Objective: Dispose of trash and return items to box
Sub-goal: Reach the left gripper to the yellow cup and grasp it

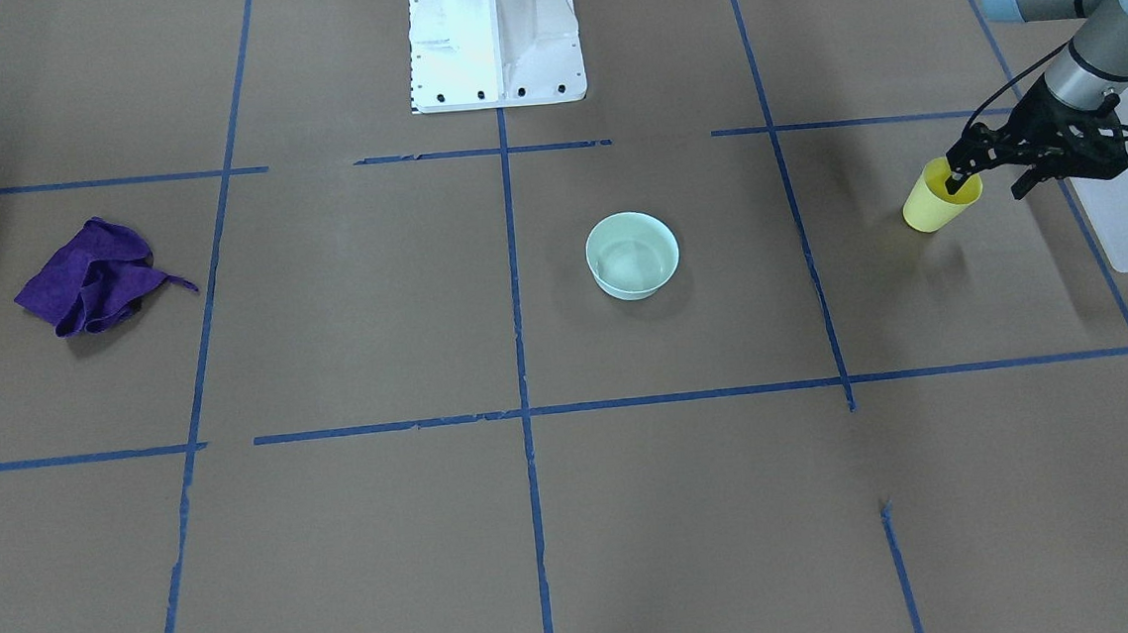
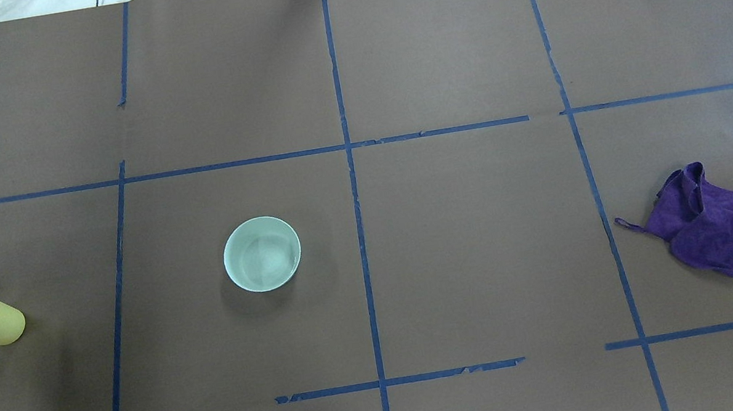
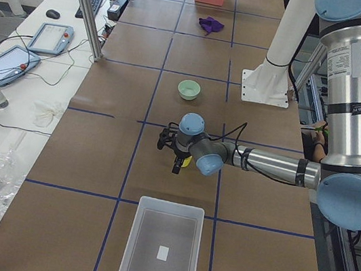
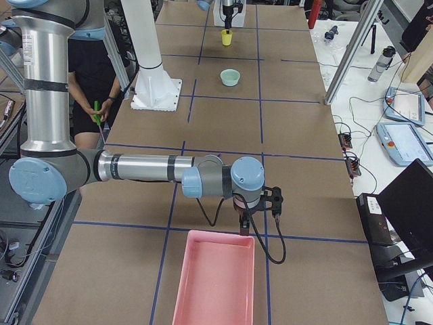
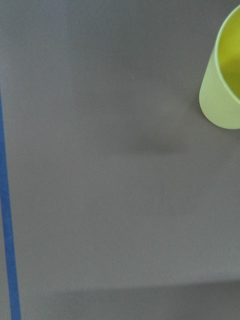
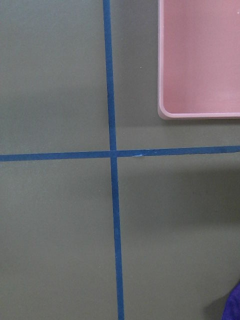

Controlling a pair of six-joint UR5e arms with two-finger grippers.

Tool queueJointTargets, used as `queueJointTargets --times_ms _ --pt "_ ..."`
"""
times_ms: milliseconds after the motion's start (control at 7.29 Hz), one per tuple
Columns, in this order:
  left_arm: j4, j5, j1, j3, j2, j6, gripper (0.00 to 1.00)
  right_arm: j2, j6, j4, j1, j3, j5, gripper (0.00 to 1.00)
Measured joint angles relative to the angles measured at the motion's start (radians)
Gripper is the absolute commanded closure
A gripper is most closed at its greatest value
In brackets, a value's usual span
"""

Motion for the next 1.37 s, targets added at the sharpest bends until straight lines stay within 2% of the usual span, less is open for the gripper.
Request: queueJointTargets --times_ms 137,274,823,1097,1371 --pt "-0.001 0.000 0.015 0.000 0.000 -0.001 0.68 0.000 0.000 -0.001 0.000 0.000 0.000 0.00" --pt "-0.001 0.001 0.025 -0.001 0.000 -0.002 1.00 0.000 0.000 -0.003 0.000 0.000 0.001 0.00" --pt "0.004 -0.001 0.026 -0.018 0.000 -0.035 1.00 0.020 0.004 -0.004 -0.007 0.032 0.010 0.00" --pt "0.020 -0.016 0.016 -0.063 0.004 -0.074 1.00 0.011 0.010 -0.001 -0.021 0.039 0.024 0.00" --pt "0.084 -0.076 -0.024 -0.127 0.002 -0.071 1.00 0.005 0.060 0.002 -0.069 0.053 0.060 0.00"
